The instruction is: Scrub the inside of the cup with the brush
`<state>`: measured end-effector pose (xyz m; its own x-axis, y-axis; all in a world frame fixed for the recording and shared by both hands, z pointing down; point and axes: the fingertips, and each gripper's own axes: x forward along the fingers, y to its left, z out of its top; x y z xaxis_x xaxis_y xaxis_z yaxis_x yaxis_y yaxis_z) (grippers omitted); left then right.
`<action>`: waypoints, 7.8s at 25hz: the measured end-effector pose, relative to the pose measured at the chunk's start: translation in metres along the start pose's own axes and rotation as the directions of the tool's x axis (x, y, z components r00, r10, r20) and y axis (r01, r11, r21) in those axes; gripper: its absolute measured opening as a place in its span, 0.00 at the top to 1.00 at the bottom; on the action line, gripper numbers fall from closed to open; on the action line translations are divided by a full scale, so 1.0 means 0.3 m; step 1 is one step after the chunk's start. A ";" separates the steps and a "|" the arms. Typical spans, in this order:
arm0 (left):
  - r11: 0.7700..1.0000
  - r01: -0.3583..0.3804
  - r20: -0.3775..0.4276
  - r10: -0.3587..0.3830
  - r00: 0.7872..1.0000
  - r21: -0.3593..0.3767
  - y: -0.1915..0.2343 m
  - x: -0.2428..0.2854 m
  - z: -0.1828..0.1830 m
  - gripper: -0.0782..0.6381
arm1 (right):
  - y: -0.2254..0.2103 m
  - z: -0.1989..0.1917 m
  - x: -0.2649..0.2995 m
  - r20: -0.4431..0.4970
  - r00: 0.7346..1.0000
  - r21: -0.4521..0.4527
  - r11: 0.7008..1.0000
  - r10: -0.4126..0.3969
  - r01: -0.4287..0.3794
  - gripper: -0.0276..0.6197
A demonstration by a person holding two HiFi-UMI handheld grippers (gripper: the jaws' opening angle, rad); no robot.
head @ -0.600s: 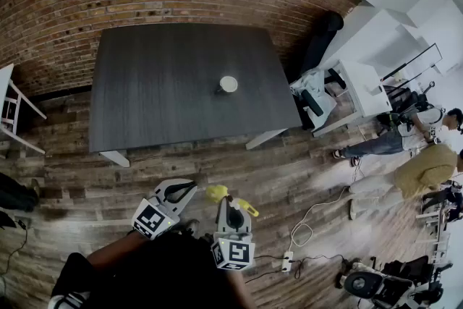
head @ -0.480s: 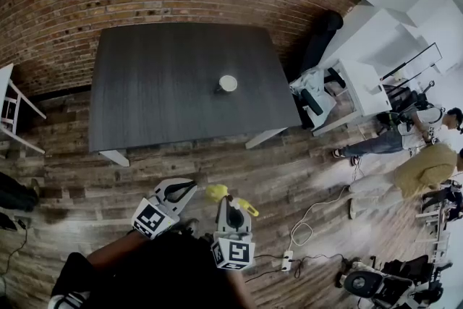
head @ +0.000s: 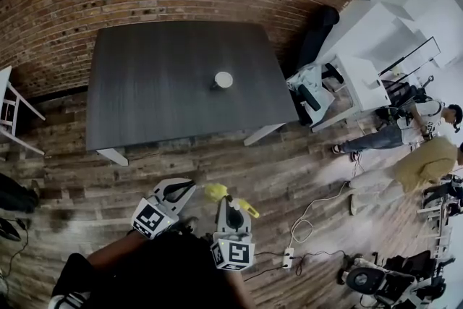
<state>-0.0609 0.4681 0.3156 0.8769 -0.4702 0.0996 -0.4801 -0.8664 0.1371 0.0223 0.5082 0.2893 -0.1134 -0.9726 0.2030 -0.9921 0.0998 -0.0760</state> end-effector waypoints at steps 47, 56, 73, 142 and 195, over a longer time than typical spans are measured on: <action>1.000 -0.009 -0.047 0.008 0.999 -0.016 0.416 0.583 0.014 0.84 | -0.391 0.104 0.603 -0.007 1.000 -0.024 1.000 -0.011 0.011 0.88; 1.000 0.014 -0.069 -0.016 0.998 -0.024 0.710 0.662 0.048 0.84 | -0.354 0.156 0.908 -0.035 0.998 -0.020 0.999 -0.042 0.042 0.88; 0.995 -0.047 -0.130 0.036 0.991 -0.083 0.988 0.857 -0.059 0.84 | -0.452 0.158 1.267 -0.082 0.997 -0.026 1.000 -0.009 0.006 0.88; 0.976 -0.218 -0.409 0.199 0.891 -0.002 1.413 1.401 -0.842 0.76 | -0.671 -0.413 2.196 -0.255 0.942 -0.011 0.974 0.217 -0.227 0.88; 0.976 -0.207 -0.397 0.162 0.903 -0.071 1.398 1.409 -0.850 0.77 | -0.641 -0.417 2.231 -0.312 0.912 -0.060 0.953 0.265 -0.298 0.88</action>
<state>0.1029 -0.0511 0.6666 0.7056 -0.4988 0.5033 -0.6512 -0.7365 0.1831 0.1305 -0.1357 0.5618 -0.3832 -0.7955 0.4694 -0.9148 0.3972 -0.0738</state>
